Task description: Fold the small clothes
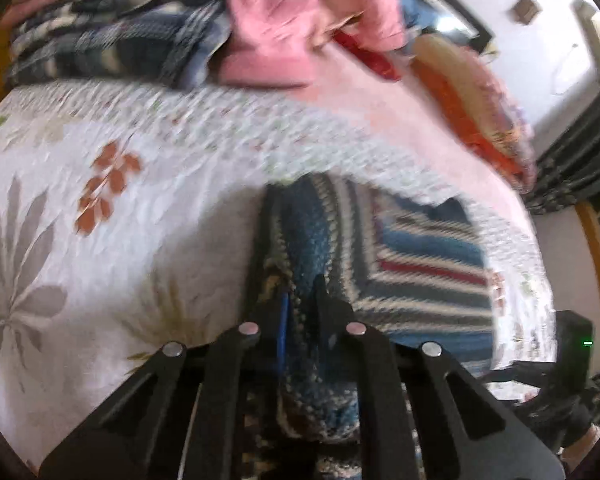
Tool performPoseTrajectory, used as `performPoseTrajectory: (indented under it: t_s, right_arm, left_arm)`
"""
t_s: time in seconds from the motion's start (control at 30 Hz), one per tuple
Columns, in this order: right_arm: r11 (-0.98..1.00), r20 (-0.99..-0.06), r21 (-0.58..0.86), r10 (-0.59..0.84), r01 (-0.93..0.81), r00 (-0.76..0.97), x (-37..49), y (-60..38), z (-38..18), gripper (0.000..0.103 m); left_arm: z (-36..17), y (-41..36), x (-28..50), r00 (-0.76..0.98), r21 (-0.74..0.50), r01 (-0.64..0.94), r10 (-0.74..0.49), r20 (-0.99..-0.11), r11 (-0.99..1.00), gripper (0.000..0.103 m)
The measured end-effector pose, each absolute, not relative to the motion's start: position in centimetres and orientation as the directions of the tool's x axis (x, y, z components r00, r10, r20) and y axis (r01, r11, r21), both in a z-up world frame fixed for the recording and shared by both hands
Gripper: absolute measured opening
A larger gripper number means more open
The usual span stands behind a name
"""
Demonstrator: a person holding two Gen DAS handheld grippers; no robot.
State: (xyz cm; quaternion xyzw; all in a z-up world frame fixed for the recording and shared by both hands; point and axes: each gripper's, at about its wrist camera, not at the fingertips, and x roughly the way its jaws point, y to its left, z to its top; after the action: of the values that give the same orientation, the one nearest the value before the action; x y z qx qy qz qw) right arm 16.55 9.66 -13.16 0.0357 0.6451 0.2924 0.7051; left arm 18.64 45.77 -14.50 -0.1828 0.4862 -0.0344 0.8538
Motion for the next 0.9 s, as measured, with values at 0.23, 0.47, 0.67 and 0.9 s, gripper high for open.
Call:
performPoseTrajectory:
  t_s: [0.23,0.47,0.67,0.9]
  right_arm:
    - [0.832,-0.892,0.425,0.453,-0.358,-0.007,16.7,10.4,-13.5,0.076]
    - [0.808,-0.851,0.486,0.525,-0.333,0.03,17.9,10.4,-11.8,0.076]
    - [0.779,-0.799,0.566,0.599,-0.27,0.053,19.8,10.1,-11.3,0.078]
    - [0.762,-0.78,0.602,0.625,-0.24,0.03,21.2,11.2,-12.3,0.081]
  left_arm:
    - [-14.8,46.3,18.6,0.49,-0.397,-0.133,-0.288,-0.823,0.908,0.038]
    - [-13.5,47.3,17.7,0.486,-0.507,-0.094,-0.405,-0.775,0.857,0.079]
    - [-15.9,46.8,18.0,0.395,-0.504,-0.093,-0.433,-0.811,0.859,0.079]
    - [-17.6,45.2,18.9,0.352,-0.517,-0.05,-0.469,-0.81,0.855,0.081]
